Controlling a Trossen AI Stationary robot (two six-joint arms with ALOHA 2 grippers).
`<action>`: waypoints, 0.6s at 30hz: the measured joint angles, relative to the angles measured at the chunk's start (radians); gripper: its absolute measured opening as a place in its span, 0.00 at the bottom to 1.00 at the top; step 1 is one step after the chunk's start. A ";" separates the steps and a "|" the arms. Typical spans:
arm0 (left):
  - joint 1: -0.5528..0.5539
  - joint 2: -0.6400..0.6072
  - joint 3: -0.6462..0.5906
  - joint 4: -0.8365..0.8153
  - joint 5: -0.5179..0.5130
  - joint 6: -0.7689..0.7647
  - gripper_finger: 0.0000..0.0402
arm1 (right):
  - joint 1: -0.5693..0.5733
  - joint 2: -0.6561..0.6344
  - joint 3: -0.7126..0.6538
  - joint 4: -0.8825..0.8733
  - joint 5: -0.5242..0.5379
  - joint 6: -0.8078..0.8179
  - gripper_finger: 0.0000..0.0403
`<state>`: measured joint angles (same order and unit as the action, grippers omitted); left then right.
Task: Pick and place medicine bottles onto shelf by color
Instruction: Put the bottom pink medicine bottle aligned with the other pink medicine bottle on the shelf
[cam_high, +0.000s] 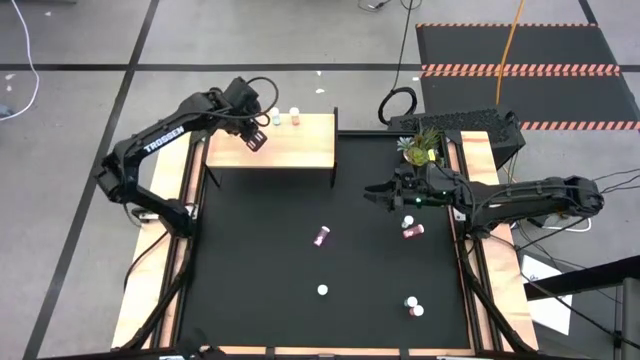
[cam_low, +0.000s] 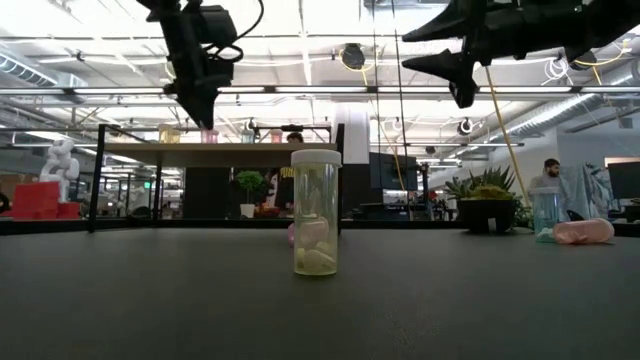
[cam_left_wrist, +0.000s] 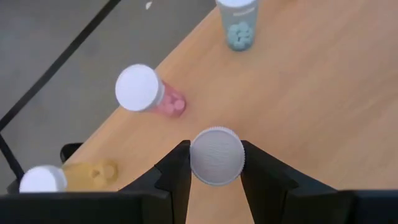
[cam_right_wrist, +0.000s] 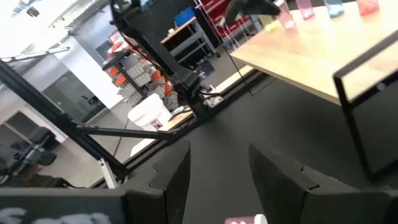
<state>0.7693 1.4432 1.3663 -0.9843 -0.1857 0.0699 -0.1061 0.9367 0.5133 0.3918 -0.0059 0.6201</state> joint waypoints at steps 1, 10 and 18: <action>0.002 0.002 0.000 0.004 0.002 0.002 0.31 | -0.004 0.000 0.000 -0.008 -0.001 -0.001 0.38; 0.009 0.010 0.000 -0.001 0.006 0.004 0.31 | -0.046 0.000 0.000 -0.030 -0.052 -0.010 0.38; 0.010 0.010 0.000 0.000 0.006 0.004 0.34 | -0.075 0.000 0.000 -0.031 -0.099 -0.011 0.38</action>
<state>0.7788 1.4536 1.3666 -0.9848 -0.1799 0.0738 -0.1807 0.9367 0.5129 0.3611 -0.1047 0.6090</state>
